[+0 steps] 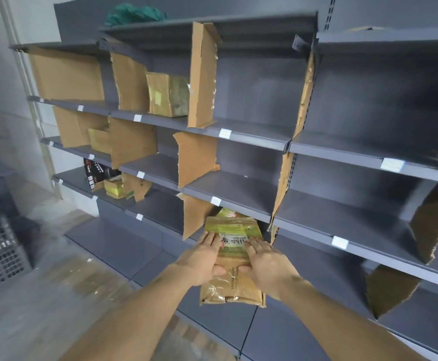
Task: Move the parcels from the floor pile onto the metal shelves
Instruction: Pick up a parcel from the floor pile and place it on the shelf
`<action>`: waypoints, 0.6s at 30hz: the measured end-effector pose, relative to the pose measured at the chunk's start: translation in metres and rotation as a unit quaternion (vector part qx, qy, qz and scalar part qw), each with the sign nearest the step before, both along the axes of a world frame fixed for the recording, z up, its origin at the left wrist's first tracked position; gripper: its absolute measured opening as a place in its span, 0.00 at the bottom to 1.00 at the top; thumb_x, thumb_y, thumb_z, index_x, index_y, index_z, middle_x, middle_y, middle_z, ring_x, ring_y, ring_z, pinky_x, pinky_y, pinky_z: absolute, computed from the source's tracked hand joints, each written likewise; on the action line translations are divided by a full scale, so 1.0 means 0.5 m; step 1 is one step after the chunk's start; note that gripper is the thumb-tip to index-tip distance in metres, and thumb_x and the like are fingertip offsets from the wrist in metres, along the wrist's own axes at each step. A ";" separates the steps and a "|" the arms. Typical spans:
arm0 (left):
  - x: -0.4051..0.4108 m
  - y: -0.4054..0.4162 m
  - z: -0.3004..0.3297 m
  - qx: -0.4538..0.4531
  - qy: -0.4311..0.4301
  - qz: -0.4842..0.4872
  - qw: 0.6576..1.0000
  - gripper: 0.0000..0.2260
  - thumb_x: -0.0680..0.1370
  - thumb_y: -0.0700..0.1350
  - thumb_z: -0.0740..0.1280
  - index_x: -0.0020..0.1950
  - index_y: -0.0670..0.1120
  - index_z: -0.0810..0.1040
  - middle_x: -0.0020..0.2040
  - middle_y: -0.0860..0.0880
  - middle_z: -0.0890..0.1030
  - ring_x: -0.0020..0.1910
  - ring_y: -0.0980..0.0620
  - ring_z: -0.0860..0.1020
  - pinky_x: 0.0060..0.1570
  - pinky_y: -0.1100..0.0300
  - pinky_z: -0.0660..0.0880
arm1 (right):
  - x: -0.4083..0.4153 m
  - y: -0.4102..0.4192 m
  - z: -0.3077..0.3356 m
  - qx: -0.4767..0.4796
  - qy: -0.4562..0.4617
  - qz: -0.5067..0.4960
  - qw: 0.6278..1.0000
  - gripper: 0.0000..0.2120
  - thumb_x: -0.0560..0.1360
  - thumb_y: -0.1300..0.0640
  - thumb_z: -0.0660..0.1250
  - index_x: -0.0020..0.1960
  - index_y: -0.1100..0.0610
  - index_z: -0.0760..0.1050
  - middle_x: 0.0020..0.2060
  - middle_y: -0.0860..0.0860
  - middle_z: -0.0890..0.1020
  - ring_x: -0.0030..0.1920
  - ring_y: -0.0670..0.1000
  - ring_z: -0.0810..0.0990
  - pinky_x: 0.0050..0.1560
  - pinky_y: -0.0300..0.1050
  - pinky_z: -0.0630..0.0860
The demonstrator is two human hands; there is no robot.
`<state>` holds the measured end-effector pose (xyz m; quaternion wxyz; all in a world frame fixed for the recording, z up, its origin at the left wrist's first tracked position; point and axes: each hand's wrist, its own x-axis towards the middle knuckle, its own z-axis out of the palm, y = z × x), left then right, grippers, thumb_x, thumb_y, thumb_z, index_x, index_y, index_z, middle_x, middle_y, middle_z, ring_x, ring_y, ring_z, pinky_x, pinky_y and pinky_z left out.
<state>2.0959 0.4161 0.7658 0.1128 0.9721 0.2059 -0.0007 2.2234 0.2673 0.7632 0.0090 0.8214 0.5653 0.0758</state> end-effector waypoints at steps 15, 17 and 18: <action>0.287 0.248 0.089 0.073 -0.065 -0.018 0.995 0.40 0.80 0.56 0.64 0.81 0.42 0.42 0.81 0.44 0.42 0.79 0.49 0.39 0.78 0.54 0.45 | 0.282 0.232 0.068 0.097 -0.114 -0.036 0.988 0.32 0.65 0.42 0.77 0.59 0.64 0.80 0.56 0.60 0.83 0.56 0.58 0.83 0.55 0.54 0.80; 0.314 0.289 0.104 0.077 -0.064 -0.029 0.995 0.40 0.80 0.55 0.64 0.81 0.42 0.43 0.81 0.45 0.43 0.79 0.50 0.40 0.77 0.54 0.46 | 0.303 0.266 0.080 0.096 -0.112 -0.050 0.988 0.32 0.65 0.43 0.77 0.60 0.65 0.80 0.57 0.61 0.82 0.56 0.58 0.83 0.56 0.54 0.79; 0.327 0.311 0.110 0.074 -0.065 -0.035 0.994 0.40 0.80 0.55 0.64 0.81 0.43 0.44 0.81 0.45 0.43 0.79 0.50 0.40 0.78 0.53 0.47 | 0.311 0.284 0.085 0.094 -0.109 -0.057 0.988 0.32 0.66 0.43 0.77 0.61 0.65 0.79 0.58 0.62 0.82 0.57 0.58 0.82 0.57 0.54 0.78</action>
